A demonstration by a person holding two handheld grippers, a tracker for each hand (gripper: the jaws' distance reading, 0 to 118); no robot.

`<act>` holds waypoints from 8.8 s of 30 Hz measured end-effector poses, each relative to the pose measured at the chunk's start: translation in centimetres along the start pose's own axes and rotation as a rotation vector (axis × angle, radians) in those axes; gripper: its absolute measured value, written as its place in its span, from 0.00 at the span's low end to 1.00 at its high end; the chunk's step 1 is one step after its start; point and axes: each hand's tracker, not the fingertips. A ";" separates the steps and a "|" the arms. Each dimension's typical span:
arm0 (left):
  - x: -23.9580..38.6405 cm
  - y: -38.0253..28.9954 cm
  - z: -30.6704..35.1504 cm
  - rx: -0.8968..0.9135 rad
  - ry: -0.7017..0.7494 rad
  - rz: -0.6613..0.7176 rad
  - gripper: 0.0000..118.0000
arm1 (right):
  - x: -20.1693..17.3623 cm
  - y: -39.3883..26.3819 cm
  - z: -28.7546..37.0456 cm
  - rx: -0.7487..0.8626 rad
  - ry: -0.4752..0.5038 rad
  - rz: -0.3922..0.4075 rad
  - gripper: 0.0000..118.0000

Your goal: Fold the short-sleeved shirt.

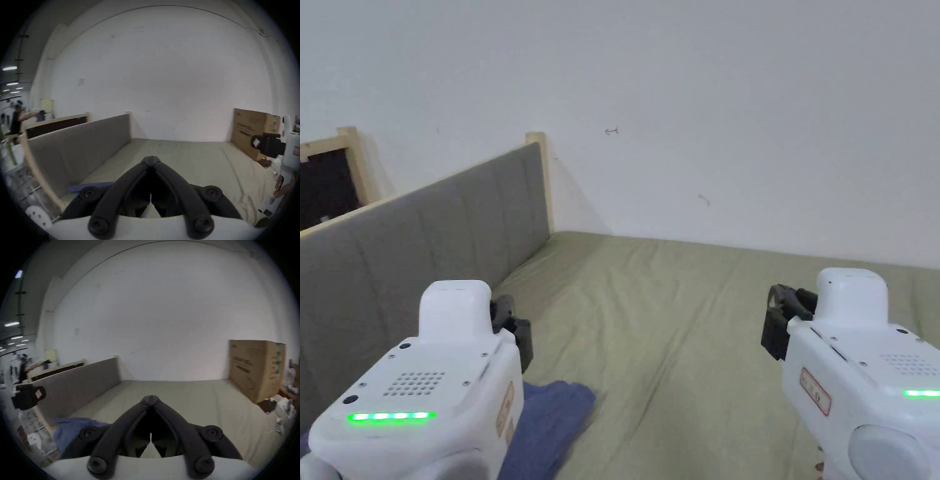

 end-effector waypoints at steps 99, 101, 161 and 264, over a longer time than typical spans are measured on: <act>13.8 -7.6 -6.0 -0.488 -0.579 0.149 0.00 | 20.6 -5.1 14.6 -0.096 -0.576 -0.153 0.00; 12.6 -8.2 -6.2 -0.527 -0.562 0.187 0.00 | 20.4 -5.1 14.2 -0.100 -0.574 -0.145 0.00; 10.3 -3.2 -10.8 -0.523 -0.602 0.133 0.10 | 35.2 6.9 9.9 -0.389 -0.239 -0.210 0.02; 10.8 -23.9 -15.4 -1.115 -0.167 0.084 0.89 | 23.5 -7.2 17.1 -0.361 -0.244 -0.423 0.00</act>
